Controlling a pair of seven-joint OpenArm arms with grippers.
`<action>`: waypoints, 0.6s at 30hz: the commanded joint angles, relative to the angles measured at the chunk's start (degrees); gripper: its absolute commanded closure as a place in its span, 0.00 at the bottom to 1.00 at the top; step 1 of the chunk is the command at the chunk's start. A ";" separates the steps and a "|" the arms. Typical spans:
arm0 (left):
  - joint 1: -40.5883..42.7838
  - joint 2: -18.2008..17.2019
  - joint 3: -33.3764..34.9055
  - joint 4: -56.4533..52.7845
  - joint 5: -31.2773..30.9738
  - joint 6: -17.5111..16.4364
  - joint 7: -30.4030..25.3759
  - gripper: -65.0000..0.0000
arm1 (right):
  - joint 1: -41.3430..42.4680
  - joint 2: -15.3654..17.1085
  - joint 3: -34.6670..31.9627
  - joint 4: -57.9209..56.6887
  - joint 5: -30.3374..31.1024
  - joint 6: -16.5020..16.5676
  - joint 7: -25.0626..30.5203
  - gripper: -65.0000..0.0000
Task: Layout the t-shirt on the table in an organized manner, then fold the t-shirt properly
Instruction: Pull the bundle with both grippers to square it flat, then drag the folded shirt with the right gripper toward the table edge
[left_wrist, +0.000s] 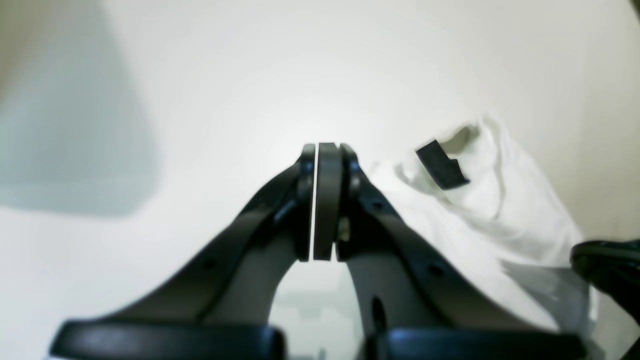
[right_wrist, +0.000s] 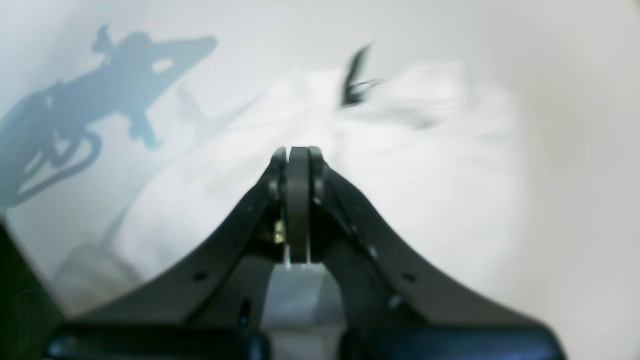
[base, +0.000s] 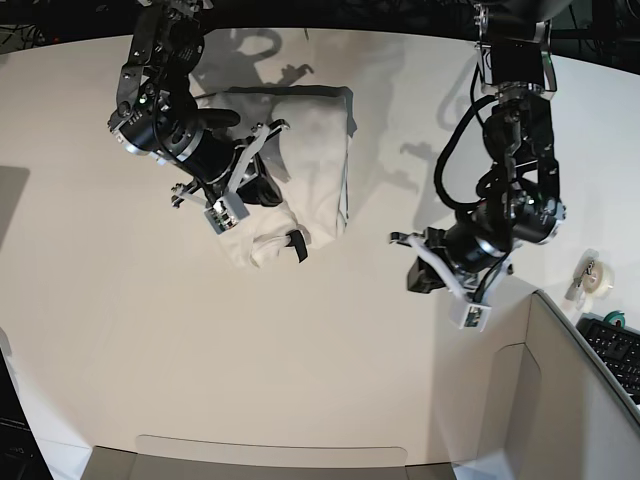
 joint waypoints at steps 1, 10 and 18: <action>0.72 -1.54 -1.35 1.14 0.23 0.04 -0.64 1.00 | -0.65 -0.04 -0.76 -0.37 0.74 -1.59 0.70 1.00; 13.91 -6.73 -2.67 1.58 0.23 0.04 -10.49 1.00 | -2.05 0.49 -1.11 -14.52 0.65 -3.09 6.50 1.00; 18.66 -7.69 -2.76 1.66 0.32 0.04 -12.42 1.00 | -0.82 6.29 -0.94 -17.51 -9.54 -3.17 6.24 1.00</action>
